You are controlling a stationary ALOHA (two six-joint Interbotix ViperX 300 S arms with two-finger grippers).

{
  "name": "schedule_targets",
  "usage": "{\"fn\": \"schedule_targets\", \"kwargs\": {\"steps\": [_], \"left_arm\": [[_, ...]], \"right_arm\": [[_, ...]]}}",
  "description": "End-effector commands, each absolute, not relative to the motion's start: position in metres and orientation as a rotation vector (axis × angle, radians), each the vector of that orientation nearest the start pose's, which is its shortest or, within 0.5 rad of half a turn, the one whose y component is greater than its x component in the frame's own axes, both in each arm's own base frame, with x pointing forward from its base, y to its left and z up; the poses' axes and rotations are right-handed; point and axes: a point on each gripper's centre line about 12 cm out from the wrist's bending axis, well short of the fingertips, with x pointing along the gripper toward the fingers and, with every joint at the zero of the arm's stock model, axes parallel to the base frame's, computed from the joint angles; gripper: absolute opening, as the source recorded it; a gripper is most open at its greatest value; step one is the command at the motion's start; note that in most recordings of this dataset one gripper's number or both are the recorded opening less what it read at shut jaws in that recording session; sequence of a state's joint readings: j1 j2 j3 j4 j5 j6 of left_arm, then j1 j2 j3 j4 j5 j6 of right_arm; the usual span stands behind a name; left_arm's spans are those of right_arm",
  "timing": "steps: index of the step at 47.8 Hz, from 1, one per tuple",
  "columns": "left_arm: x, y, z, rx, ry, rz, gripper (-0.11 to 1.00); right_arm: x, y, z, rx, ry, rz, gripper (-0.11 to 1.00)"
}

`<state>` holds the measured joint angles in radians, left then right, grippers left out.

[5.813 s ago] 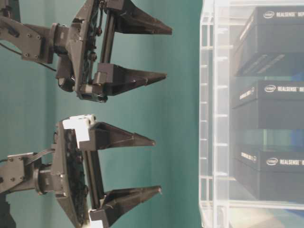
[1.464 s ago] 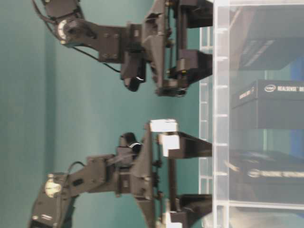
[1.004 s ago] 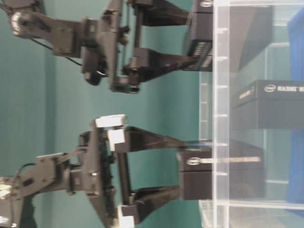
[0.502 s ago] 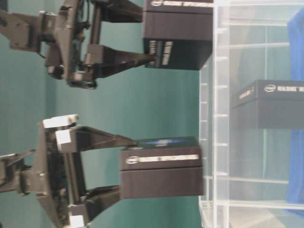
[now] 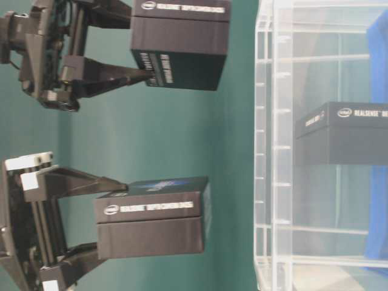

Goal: Take the box out of the case with both arms.
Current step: 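Lift both held boxes straight up out of the case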

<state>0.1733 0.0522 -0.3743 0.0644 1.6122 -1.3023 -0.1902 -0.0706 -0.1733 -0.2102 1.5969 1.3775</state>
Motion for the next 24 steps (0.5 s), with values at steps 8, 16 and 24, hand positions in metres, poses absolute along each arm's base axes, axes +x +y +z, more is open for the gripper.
{"fn": "schedule_targets", "kwargs": {"steps": [8, 16, 24], "left_arm": [[0.3748, 0.0715, 0.4363, -1.185, 0.898, 0.964, 0.64], [0.3746, 0.0707, 0.4357, -1.185, 0.903, 0.965, 0.64], [0.3748, 0.0696, 0.4357, -1.183, 0.905, 0.962, 0.64]], "right_arm": [[0.3340, -0.0874, 0.4178, 1.137, 0.835, -1.167, 0.67], [0.3330, -0.0872, 0.4180, 1.136, 0.841, -1.173, 0.67], [0.3334, -0.0857, 0.4184, 1.134, 0.842, -1.168, 0.67]]}}
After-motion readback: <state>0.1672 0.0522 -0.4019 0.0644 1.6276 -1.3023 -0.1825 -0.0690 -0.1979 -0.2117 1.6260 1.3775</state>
